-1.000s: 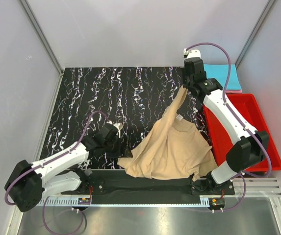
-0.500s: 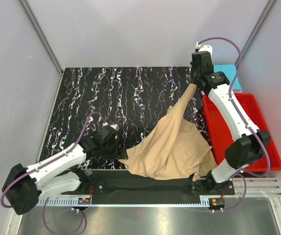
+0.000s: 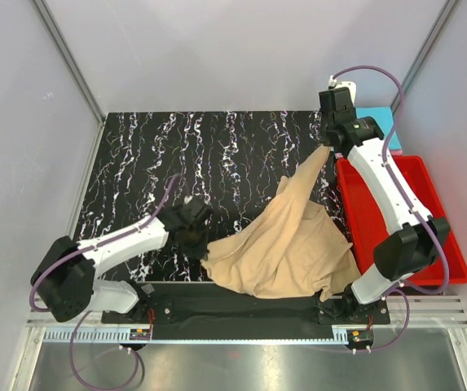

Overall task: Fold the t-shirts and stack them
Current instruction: Flatten the tshirt out

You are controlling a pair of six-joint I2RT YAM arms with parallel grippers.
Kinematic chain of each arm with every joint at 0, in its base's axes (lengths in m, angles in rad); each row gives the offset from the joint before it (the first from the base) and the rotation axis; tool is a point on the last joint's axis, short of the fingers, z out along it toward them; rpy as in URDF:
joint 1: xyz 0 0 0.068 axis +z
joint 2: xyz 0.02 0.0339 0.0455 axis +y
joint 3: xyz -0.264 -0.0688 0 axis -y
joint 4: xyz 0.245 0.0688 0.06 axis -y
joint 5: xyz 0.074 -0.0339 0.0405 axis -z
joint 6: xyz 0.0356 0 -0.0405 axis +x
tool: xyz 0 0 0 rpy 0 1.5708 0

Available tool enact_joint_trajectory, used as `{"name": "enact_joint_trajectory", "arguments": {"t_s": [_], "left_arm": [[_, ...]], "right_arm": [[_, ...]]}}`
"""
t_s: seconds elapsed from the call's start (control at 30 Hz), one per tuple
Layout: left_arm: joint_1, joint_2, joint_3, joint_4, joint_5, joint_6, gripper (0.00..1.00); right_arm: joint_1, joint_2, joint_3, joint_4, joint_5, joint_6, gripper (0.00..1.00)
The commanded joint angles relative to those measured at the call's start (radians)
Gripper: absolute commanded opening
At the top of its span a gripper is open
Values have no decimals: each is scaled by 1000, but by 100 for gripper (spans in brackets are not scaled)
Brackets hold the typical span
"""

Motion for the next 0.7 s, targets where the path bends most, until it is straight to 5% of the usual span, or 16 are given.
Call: {"name": "enact_joint_trajectory", "arguments": {"t_s": [0.0, 0.1, 0.2, 0.47, 0.67], "left_arm": [[-3, -24, 286, -204, -187, 90, 0], [-3, -20, 692, -465, -379, 166, 0], [-5, 2, 906, -619, -401, 201, 0], [-8, -90, 918, -643, -221, 187, 0], [-18, -87, 962, -771, -346, 141, 0]], "right_arm": [[-5, -34, 195, -107, 20, 40, 0], [-5, -46, 363, -216, -38, 35, 0], [-4, -133, 388, -242, -61, 37, 0], [-5, -366, 335, -308, -152, 86, 0], [-4, -420, 340, -319, -150, 72, 0]]}}
